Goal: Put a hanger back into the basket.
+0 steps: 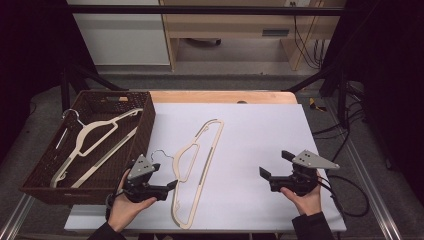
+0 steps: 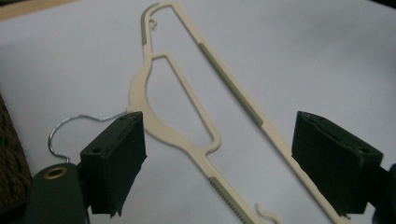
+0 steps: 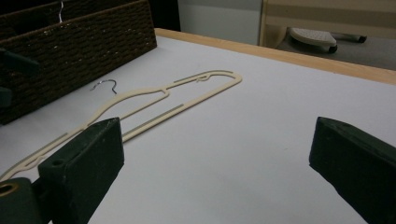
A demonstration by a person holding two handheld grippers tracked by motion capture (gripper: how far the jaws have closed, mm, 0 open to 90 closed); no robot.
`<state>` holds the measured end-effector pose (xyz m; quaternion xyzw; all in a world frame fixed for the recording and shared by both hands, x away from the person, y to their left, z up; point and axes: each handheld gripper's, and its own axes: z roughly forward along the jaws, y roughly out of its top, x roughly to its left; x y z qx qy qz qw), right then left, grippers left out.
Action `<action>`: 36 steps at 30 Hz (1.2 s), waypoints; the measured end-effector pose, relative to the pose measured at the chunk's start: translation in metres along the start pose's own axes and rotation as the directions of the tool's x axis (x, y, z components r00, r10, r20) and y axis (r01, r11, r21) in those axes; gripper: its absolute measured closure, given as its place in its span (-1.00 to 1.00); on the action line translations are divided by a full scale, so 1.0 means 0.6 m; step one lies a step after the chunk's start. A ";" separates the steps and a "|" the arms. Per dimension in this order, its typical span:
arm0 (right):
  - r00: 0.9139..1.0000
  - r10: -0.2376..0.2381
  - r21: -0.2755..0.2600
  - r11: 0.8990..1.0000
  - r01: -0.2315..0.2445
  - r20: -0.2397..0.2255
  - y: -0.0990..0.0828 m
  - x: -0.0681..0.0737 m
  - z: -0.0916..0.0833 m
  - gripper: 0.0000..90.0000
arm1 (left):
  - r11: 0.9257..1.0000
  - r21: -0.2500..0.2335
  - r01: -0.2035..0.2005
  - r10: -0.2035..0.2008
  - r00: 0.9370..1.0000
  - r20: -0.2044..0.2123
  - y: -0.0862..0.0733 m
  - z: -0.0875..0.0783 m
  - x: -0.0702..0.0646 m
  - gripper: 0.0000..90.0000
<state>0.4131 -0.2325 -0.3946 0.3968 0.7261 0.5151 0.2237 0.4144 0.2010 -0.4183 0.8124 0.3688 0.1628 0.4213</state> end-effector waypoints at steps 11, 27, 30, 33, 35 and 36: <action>1.000 -0.003 0.017 1.000 0.003 0.001 -0.002 0.002 0.006 -0.92 | 0.987 0.161 0.017 -0.012 0.999 -0.034 -0.043 0.061 -0.011 -0.26; 1.000 -0.010 0.020 1.000 0.010 0.008 -0.002 0.006 0.007 -0.92 | 0.971 0.235 0.034 -0.007 0.993 -0.115 -0.051 0.082 -0.039 0.24; 1.000 -0.013 0.028 1.000 0.012 0.006 -0.002 0.007 0.008 -0.92 | 0.971 0.237 0.028 -0.004 0.995 -0.101 -0.050 0.082 -0.044 0.48; 1.000 -0.011 0.026 1.000 0.011 0.006 -0.001 0.008 0.008 -0.92 | 0.971 0.236 0.034 -0.011 0.995 -0.097 -0.049 0.083 -0.045 0.56; 1.000 -0.011 0.022 1.000 0.011 0.005 -0.001 0.007 0.008 -0.92 | 0.971 0.234 0.040 -0.019 0.996 -0.090 -0.048 0.084 -0.042 0.57; 1.000 -0.011 0.020 1.000 0.011 0.004 0.000 0.007 0.008 -0.92 | 0.971 0.235 0.035 -0.015 0.996 -0.086 -0.048 0.084 -0.042 0.57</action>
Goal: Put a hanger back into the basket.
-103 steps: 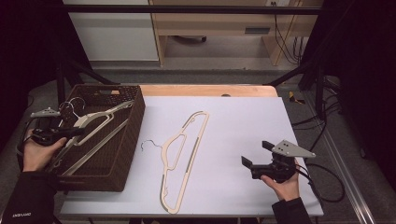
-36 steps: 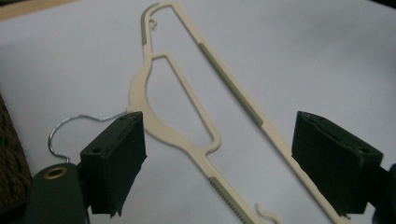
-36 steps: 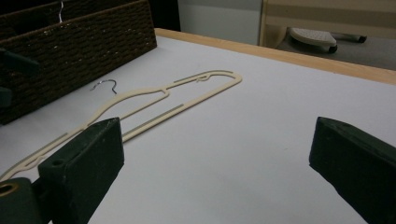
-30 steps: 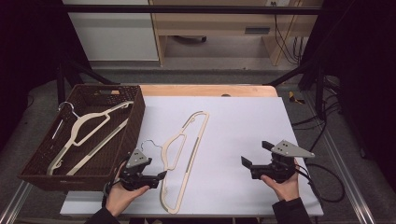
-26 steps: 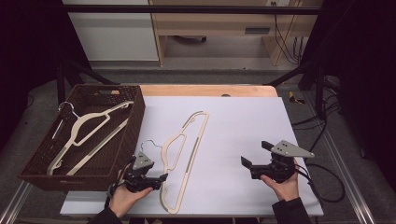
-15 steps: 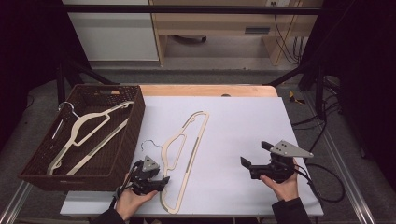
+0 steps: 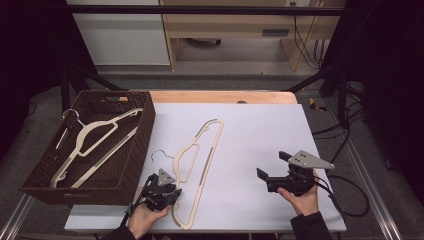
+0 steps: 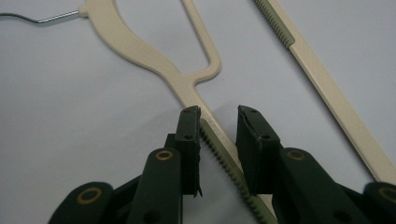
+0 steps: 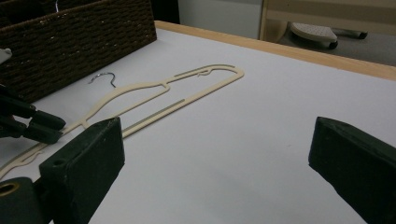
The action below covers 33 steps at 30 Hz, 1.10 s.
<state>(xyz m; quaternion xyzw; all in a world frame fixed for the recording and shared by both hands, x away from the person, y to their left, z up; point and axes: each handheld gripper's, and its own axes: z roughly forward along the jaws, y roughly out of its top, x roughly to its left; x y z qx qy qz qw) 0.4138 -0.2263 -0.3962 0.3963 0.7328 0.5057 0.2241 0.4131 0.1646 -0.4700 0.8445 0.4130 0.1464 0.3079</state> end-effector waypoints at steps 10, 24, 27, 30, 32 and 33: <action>1.000 -0.001 0.004 1.000 0.001 0.000 -0.001 0.001 0.002 -0.92 | 0.999 -0.030 -0.039 0.040 0.998 0.049 0.009 0.010 0.004 0.65; 1.000 -0.005 0.003 1.000 0.005 0.004 0.000 0.001 0.000 -0.92 | 1.000 0.019 -0.016 0.015 0.999 0.043 -0.002 -0.007 0.028 0.61; 1.000 -0.006 0.003 1.000 0.006 0.004 -0.001 0.001 0.000 -0.92 | 0.999 0.022 0.035 -0.036 0.999 0.029 -0.012 -0.017 0.019 0.38; 1.000 -0.005 0.003 1.000 0.005 0.006 -0.001 0.001 -0.001 -0.92 | 0.999 0.032 0.020 -0.019 0.999 -0.038 -0.017 -0.019 0.006 0.42; 1.000 -0.002 0.000 1.000 0.002 0.004 0.000 0.001 -0.001 -0.92 | 0.999 0.037 0.017 -0.015 0.998 -0.057 -0.016 -0.019 -0.002 0.46; 1.000 -0.004 0.000 1.000 0.004 0.002 0.000 0.000 -0.003 -0.92 | 0.999 0.038 0.008 -0.005 0.998 -0.058 -0.016 -0.019 -0.004 0.53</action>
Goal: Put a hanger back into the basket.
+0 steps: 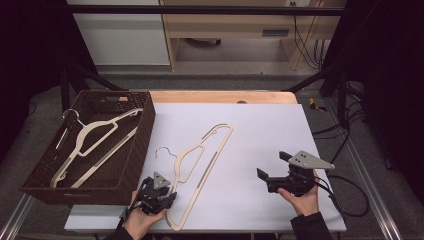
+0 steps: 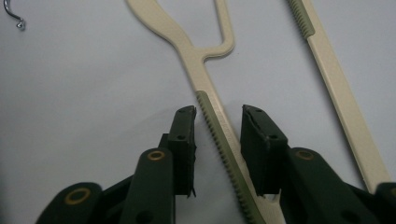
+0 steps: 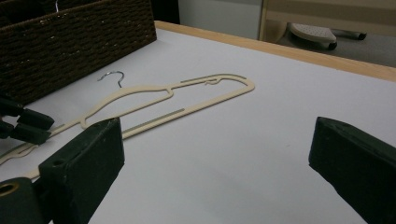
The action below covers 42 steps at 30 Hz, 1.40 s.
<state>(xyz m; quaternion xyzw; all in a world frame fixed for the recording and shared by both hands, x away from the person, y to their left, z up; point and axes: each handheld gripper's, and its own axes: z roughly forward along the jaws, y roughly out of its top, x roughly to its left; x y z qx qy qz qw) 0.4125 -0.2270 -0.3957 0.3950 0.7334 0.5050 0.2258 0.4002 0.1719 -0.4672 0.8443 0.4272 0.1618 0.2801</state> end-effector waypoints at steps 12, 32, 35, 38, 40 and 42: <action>1.000 0.001 -0.002 1.000 -0.001 0.004 0.000 -0.001 -0.001 -0.92 | 0.998 0.026 0.056 -0.058 0.994 0.091 -0.008 -0.011 0.059 0.72; 1.000 0.000 0.000 1.000 0.000 -0.005 0.001 0.001 0.000 -0.92 | 0.999 0.012 0.036 -0.036 0.999 0.007 -0.008 -0.010 0.037 0.74; 1.000 0.000 0.000 1.000 0.000 -0.003 0.001 0.001 -0.001 -0.92 | 0.999 -0.009 0.032 -0.032 0.999 0.030 -0.005 -0.011 0.032 0.75; 1.000 0.001 0.001 1.000 -0.001 -0.003 0.000 0.001 0.000 -0.92 | 1.000 0.007 0.013 -0.013 0.999 0.037 -0.001 -0.007 0.029 0.75; 1.000 0.004 0.001 1.000 -0.004 -0.005 0.000 0.002 0.000 -0.92 | 1.000 0.009 0.021 -0.022 0.999 0.040 -0.001 -0.004 0.029 0.75; 1.000 0.004 -0.001 1.000 -0.004 -0.005 0.000 0.002 0.001 -0.92 | 1.000 0.015 0.017 -0.018 0.999 0.036 -0.001 -0.004 0.030 0.74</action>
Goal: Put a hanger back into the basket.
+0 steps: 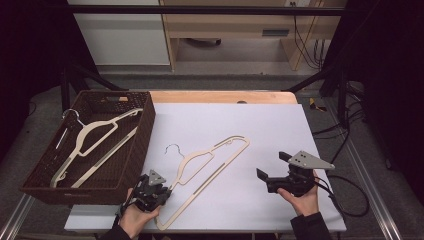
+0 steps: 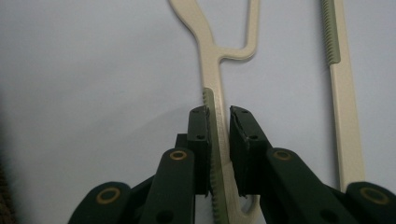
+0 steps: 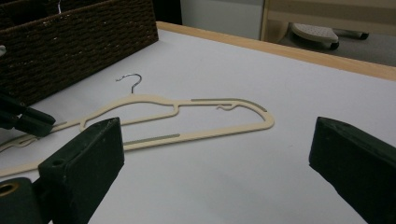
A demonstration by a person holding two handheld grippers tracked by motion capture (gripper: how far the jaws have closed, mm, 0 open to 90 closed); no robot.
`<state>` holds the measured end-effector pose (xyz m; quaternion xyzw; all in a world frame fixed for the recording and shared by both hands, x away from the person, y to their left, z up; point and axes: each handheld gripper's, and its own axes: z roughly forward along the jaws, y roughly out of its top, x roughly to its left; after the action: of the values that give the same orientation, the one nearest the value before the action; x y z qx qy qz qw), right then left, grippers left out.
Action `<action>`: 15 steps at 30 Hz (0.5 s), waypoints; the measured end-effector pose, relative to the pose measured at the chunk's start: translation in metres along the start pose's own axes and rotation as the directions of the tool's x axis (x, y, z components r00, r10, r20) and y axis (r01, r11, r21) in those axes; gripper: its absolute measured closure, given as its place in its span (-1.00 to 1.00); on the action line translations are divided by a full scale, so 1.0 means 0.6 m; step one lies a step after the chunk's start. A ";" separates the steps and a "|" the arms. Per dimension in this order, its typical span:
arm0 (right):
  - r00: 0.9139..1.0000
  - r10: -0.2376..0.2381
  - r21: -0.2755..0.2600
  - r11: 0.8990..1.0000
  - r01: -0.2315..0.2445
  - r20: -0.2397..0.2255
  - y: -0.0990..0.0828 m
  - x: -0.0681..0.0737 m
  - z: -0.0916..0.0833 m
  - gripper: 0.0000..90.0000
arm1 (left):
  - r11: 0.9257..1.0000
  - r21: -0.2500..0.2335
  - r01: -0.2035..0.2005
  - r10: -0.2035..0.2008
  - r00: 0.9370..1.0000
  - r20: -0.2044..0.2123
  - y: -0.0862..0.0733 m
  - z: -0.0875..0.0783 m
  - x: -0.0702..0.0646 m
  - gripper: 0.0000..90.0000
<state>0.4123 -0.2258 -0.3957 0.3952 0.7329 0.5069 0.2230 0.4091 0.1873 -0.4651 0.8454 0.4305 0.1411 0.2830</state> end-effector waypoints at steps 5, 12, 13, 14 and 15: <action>1.000 0.001 -0.002 1.000 -0.001 0.000 0.001 0.000 -0.001 -0.92 | 1.000 -0.002 0.006 -0.006 0.999 -0.041 -0.001 0.002 -0.011 0.71; 1.000 0.001 -0.010 1.000 -0.001 -0.009 0.005 0.006 0.002 -0.92 | 1.000 -0.012 0.020 -0.020 1.000 -0.018 -0.004 0.002 -0.005 0.75; 1.000 0.000 -0.005 1.000 0.000 -0.009 0.005 0.007 0.003 -0.92 | 1.000 -0.018 0.023 -0.023 1.000 -0.017 -0.004 0.002 -0.005 0.76; 1.000 -0.004 -0.003 1.000 0.004 -0.014 0.005 0.008 0.005 -0.92 | 0.999 -0.022 0.024 -0.024 1.000 -0.019 -0.005 0.002 -0.005 0.76; 1.000 -0.001 -0.003 1.000 0.001 -0.017 0.005 0.010 0.008 -0.92 | 0.999 -0.027 0.023 -0.023 0.999 -0.023 -0.006 0.002 -0.006 0.76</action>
<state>0.4134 -0.2179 -0.3943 0.3902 0.7342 0.5112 0.2175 0.4053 0.1859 -0.4681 0.8348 0.4415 0.1537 0.2908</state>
